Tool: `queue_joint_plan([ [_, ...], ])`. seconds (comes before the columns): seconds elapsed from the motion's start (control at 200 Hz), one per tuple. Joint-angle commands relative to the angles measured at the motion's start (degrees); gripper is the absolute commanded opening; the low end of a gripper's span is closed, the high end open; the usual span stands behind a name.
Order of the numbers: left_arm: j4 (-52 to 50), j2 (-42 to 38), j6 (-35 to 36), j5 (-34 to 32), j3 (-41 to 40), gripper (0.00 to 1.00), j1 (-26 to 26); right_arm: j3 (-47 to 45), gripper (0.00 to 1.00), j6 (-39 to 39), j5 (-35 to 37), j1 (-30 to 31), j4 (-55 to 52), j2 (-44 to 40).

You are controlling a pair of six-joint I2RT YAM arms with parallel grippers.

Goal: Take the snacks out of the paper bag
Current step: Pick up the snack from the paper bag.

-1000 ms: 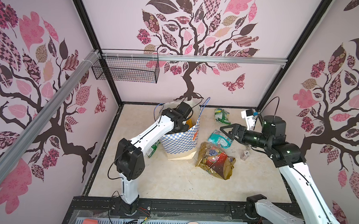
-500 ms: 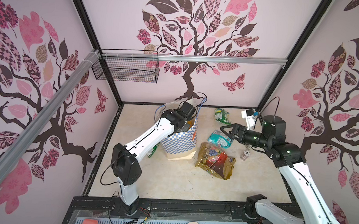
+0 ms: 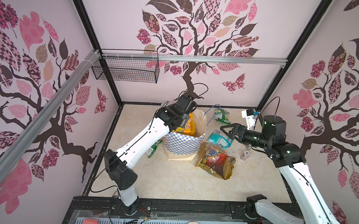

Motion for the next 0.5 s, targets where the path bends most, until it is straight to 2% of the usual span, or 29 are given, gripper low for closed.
queue_joint_plan([
  [0.0, 4.01, -2.17, 0.54, -0.92, 3.99, 0.0, -0.31, 0.74, 1.0, -0.09, -0.41, 0.39, 0.28, -0.72],
  [0.205, 3.86, -3.1, -0.37, 2.21, 6.31, 0.0, -0.28, 0.98, 1.0, 0.1, -0.43, 0.37, 0.19, -0.89],
  [0.495, -0.23, -2.83, -0.44, 3.69, 14.68, 0.0, -0.28, 1.0, 1.0, 0.81, -0.45, 0.41, 0.3, -1.24],
])
